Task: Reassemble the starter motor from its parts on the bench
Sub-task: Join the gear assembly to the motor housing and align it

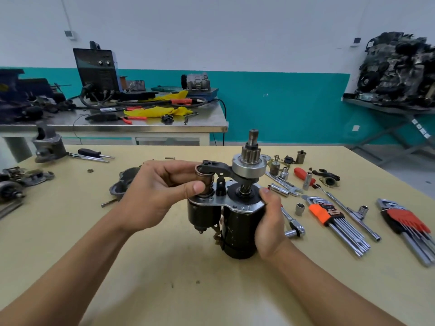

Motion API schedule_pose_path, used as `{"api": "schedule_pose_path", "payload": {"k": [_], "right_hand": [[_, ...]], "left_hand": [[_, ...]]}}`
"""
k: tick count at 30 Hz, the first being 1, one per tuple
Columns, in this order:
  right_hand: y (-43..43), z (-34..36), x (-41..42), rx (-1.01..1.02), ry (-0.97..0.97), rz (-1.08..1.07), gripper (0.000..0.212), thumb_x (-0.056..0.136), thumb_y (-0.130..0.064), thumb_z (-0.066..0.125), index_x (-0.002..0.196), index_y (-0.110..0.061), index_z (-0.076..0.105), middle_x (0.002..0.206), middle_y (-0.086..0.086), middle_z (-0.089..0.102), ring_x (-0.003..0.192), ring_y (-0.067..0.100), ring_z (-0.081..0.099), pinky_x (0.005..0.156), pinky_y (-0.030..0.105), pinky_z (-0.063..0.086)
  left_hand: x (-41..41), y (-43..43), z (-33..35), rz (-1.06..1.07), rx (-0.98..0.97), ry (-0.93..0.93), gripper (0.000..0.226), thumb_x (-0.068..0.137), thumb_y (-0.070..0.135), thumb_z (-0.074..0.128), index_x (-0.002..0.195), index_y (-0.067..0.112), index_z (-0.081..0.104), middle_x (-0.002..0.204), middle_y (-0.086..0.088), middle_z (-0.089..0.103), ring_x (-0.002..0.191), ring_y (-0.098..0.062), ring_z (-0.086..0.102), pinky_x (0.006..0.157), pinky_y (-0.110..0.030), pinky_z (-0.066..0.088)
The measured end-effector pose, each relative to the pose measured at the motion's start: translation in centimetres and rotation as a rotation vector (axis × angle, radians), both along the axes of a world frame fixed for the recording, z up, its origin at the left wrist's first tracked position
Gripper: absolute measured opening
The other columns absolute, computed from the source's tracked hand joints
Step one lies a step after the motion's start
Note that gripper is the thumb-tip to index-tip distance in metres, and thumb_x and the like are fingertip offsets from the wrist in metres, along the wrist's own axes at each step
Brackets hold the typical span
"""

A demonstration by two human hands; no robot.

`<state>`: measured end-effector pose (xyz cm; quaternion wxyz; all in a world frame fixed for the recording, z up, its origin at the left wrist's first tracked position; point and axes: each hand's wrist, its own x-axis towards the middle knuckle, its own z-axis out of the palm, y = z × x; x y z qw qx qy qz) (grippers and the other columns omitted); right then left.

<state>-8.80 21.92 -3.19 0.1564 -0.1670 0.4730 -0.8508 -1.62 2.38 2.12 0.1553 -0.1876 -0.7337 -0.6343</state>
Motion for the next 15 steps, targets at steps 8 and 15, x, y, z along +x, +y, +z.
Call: {"api": "schedule_pose_path", "payload": {"k": [8, 15], "right_hand": [[-0.1, -0.4, -0.5, -0.009, -0.007, -0.017, 0.048, 0.075, -0.044, 0.045, 0.089, -0.013, 0.079, 0.093, 0.018, 0.070, 0.093, 0.035, 0.060, 0.090, 0.047, 0.046], [-0.9, -0.5, 0.6, -0.027, 0.079, -0.047, 0.042, 0.066, -0.048, 0.053, 0.070, -0.010, 0.071, 0.081, 0.010, 0.067, 0.083, 0.026, 0.058, 0.073, 0.038, 0.050]], "left_hand": [[-0.6, 2.6, -1.3, 0.140, 0.292, 0.028, 0.046, 0.076, 0.021, 0.077, 0.119, 0.007, 0.070, 0.113, -0.015, 0.075, 0.113, -0.031, 0.070, 0.093, -0.032, 0.056], [-1.1, 3.3, -1.2, 0.173, 0.381, 0.021, 0.034, 0.077, 0.024, 0.078, 0.110, 0.019, 0.077, 0.109, -0.010, 0.077, 0.104, -0.025, 0.073, 0.084, -0.028, 0.059]]}}
